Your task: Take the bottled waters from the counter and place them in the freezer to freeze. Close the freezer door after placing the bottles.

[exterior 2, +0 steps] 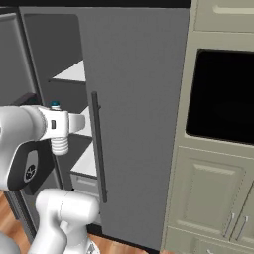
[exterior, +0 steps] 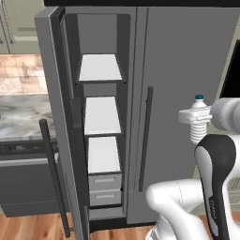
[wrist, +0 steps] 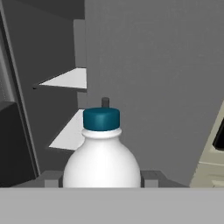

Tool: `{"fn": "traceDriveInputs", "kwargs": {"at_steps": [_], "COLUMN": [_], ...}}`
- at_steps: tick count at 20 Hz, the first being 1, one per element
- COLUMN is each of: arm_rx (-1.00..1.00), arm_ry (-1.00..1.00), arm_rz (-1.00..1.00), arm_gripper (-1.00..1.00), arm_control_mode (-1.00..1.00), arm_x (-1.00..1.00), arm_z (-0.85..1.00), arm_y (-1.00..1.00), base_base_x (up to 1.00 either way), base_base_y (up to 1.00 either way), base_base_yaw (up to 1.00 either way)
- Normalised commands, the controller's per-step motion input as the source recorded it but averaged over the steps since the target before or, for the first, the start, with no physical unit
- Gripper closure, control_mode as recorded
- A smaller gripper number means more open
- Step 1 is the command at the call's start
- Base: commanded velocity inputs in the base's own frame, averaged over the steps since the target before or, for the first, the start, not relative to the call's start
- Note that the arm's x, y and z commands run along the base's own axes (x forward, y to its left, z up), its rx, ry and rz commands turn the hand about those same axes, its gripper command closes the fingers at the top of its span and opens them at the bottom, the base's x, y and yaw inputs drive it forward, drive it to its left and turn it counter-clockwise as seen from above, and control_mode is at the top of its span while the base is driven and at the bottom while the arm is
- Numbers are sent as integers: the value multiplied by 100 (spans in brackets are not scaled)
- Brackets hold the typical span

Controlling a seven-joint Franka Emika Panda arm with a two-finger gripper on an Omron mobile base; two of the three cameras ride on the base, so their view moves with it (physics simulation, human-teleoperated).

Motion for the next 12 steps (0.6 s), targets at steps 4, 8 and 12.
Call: {"fn": "traceDriveInputs", "kwargs": {"at_steps": [4, 8, 12], "arm_rx": [0, 0, 0], "arm_ry": [0, 0, 0], "arm_rz": [0, 0, 0], "arm_gripper": [100, 100, 100], "arm_control_mode": [100, 100, 100], "arm_x": [0, 0, 0], "arm_z": [0, 0, 0], "arm_y": [0, 0, 0], "base_base_x": [0, 9, 30], "base_base_y": [4, 9, 3], "base_base_yaw": [0, 0, 0]}}
